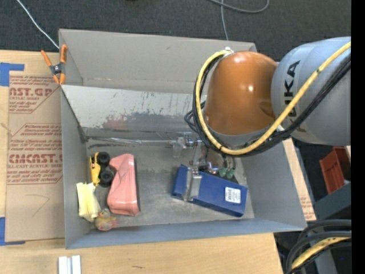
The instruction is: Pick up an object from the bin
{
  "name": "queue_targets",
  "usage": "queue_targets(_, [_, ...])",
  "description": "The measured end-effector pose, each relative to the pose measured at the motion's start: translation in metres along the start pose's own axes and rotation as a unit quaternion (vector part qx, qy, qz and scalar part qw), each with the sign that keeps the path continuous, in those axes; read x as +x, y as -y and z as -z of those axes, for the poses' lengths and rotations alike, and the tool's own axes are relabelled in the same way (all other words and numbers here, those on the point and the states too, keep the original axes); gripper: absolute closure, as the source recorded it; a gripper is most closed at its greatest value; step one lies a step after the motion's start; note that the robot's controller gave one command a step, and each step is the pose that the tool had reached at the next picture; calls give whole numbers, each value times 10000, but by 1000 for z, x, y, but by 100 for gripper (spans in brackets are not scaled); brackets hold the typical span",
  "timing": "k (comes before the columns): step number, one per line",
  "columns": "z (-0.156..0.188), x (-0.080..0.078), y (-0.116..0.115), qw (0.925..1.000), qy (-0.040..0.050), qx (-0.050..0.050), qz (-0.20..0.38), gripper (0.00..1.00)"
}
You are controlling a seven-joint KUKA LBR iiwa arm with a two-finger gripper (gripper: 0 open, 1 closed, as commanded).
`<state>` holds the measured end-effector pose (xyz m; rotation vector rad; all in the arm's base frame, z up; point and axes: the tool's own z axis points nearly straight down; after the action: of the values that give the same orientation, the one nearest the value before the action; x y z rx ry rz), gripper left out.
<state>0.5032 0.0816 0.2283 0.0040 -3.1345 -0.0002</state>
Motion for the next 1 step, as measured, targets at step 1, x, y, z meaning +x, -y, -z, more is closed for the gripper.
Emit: queue_targets(1, [5,-2,1,10000,42,-5,-10,0])
